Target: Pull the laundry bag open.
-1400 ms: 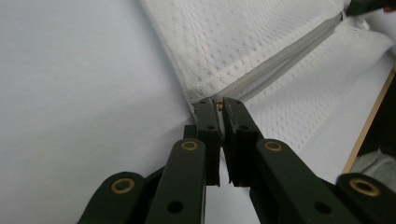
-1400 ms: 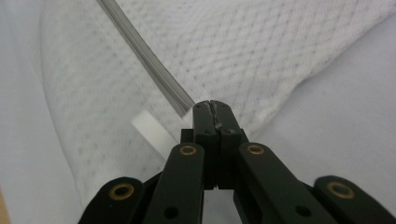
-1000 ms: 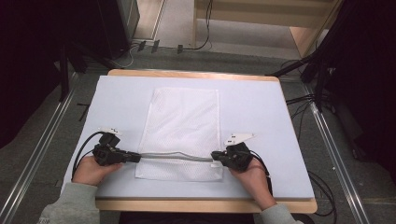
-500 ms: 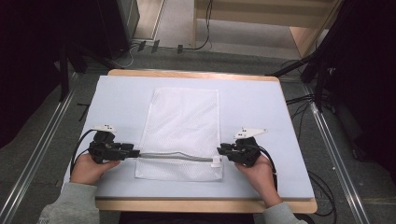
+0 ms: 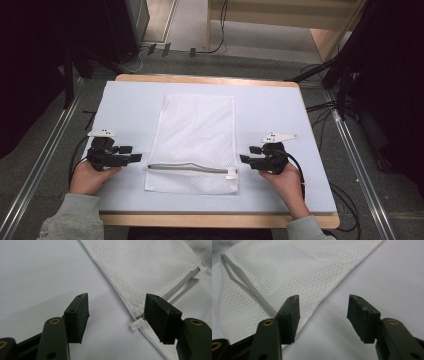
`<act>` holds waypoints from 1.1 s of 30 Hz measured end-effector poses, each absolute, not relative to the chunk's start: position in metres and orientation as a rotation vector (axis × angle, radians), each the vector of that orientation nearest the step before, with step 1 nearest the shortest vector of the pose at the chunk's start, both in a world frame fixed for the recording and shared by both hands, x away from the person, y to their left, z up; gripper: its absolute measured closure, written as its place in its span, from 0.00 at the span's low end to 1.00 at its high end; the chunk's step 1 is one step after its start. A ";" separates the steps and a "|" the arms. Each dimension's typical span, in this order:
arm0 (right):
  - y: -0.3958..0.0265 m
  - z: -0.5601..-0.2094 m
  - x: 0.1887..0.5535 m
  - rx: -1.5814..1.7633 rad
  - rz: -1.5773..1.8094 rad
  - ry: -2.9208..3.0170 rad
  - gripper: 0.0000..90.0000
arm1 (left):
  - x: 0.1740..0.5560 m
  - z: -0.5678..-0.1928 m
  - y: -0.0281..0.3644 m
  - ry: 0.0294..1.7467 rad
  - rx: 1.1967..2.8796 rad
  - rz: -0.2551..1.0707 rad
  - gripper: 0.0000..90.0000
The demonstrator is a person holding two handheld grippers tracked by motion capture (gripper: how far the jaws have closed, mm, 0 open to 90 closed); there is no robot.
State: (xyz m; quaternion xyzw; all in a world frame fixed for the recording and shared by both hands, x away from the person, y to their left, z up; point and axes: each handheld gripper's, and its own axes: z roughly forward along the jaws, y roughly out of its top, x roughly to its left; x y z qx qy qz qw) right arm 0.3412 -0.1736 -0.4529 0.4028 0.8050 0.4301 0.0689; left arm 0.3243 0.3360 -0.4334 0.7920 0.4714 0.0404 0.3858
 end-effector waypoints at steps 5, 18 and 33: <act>-0.189 -0.455 0.343 1.232 1.284 2.377 0.41 | 0.328 -0.436 0.340 1.215 2.027 0.154 0.38; -0.217 -0.463 0.349 1.326 1.259 2.298 0.37 | 0.341 -0.441 0.343 1.234 2.021 0.249 0.32; -0.220 -0.468 0.348 1.342 1.233 2.301 0.36 | 0.347 -0.444 0.339 1.271 2.023 0.268 0.31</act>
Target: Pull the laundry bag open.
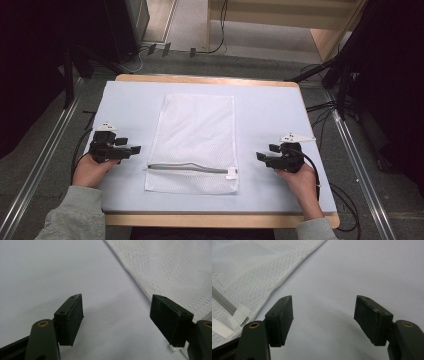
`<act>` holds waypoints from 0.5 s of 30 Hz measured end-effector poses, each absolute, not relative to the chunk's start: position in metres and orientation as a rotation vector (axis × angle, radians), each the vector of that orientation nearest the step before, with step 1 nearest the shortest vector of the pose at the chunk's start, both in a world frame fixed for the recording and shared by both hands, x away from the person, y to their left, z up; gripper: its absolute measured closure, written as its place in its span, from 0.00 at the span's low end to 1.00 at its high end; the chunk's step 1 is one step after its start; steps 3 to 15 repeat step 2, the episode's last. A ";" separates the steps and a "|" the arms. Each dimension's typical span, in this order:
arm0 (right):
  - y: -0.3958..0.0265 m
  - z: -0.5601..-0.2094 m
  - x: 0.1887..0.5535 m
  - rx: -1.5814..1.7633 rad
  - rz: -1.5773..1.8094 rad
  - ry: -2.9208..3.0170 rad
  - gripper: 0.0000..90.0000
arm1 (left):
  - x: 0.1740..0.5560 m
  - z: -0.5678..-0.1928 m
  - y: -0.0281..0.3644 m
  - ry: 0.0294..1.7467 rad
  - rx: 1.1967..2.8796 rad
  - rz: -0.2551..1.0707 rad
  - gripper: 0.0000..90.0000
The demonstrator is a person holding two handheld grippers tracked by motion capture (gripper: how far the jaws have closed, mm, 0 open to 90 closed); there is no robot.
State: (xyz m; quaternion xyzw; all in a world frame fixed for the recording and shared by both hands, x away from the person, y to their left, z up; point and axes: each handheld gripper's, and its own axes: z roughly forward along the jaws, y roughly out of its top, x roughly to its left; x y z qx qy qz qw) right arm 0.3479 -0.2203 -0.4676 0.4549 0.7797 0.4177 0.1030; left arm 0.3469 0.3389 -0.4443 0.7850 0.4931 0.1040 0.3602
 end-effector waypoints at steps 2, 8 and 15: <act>-0.220 -0.469 0.348 1.331 1.223 2.302 0.34 | 0.348 -0.445 0.339 1.280 2.027 0.279 0.28; -0.220 -0.469 0.348 1.331 1.223 2.302 0.34 | 0.348 -0.445 0.339 1.280 2.027 0.279 0.28; -0.220 -0.469 0.348 1.331 1.223 2.302 0.34 | 0.348 -0.445 0.339 1.280 2.027 0.279 0.28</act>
